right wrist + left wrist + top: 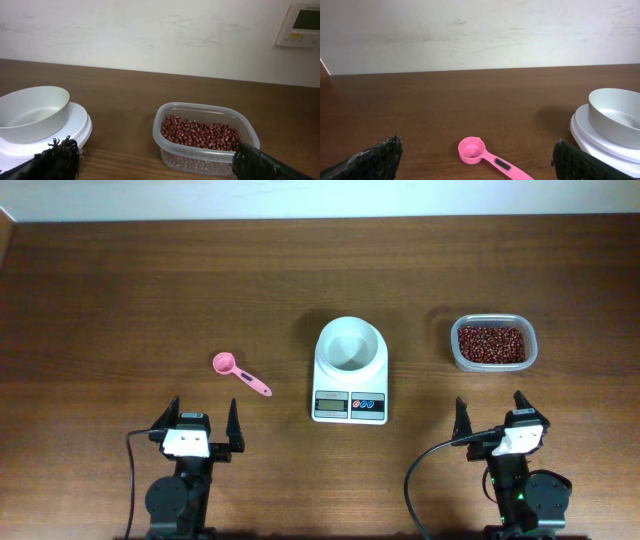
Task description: Scoop and weigh 50g on scale
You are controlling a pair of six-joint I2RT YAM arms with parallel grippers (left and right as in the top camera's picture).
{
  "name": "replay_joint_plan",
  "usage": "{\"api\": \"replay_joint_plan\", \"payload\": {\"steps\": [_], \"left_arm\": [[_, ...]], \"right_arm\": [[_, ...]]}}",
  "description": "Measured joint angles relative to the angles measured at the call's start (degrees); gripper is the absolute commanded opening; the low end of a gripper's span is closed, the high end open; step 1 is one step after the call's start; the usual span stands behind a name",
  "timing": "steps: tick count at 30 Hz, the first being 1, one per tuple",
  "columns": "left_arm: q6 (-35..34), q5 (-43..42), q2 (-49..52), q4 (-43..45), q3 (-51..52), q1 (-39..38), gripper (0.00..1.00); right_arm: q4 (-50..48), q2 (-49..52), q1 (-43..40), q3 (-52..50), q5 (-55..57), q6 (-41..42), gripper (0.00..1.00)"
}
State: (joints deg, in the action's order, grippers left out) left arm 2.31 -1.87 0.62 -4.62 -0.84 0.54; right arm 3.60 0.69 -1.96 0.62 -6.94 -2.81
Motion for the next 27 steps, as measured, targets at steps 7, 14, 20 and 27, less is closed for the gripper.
{"api": "replay_joint_plan", "payload": {"steps": [7,14,20,27], "left_arm": [[0.0,0.0,0.0,0.0,0.0,0.0,0.99],[0.0,0.0,0.0,0.0,0.0,0.0,0.99],[0.0,0.0,0.0,0.0,0.0,0.0,0.99],[0.0,0.0,0.0,0.0,0.0,0.0,0.99]], "right_arm": [[0.1,0.0,0.0,0.0,0.9,0.0,0.99],[0.1,0.0,0.0,0.0,1.1,0.0,0.99],[0.1,0.0,0.0,0.0,1.1,0.0,0.99],[0.1,0.0,0.0,0.0,1.1,0.0,0.99]]}}
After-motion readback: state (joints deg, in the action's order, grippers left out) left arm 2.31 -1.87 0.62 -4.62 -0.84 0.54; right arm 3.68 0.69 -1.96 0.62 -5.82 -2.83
